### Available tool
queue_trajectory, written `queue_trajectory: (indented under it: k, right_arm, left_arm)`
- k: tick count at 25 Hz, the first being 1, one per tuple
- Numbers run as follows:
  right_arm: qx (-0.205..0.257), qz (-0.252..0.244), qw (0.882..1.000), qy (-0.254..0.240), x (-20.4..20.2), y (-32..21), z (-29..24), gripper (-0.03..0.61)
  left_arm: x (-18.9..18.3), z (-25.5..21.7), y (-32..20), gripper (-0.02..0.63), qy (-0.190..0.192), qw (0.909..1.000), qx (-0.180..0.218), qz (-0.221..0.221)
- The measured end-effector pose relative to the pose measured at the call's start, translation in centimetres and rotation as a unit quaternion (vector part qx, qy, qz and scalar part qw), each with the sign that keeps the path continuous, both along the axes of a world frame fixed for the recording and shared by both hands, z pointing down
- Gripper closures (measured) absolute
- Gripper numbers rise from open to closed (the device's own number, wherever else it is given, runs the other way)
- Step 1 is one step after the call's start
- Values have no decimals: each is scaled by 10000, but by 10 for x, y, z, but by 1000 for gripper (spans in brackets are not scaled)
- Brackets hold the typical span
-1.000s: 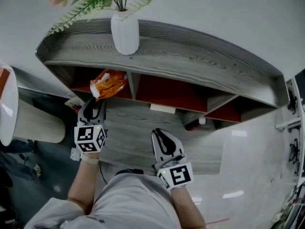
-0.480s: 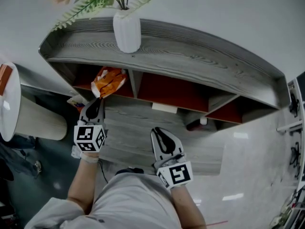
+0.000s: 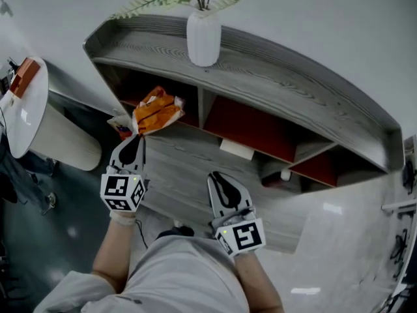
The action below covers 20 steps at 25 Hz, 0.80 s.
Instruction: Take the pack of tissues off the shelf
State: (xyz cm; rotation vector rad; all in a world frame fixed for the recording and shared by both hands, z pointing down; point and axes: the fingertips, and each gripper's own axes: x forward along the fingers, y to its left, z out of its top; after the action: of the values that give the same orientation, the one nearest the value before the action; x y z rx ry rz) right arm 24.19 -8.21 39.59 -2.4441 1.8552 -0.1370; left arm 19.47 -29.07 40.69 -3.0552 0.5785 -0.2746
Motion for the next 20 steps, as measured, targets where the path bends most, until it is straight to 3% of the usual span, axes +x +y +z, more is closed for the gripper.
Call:
queue_trajectory:
  k: [10, 20]
  right_arm:
    - [89, -1099, 9938, -137, -40, -13, 3, 538]
    - [45, -2286, 9734, -169, -101, -33, 12, 538]
  left_arm:
    - [-82, -2, 22, 597, -3, 9958, -35, -915]
    - [-168, 18, 65, 597, -156, 9847, -290, -1714]
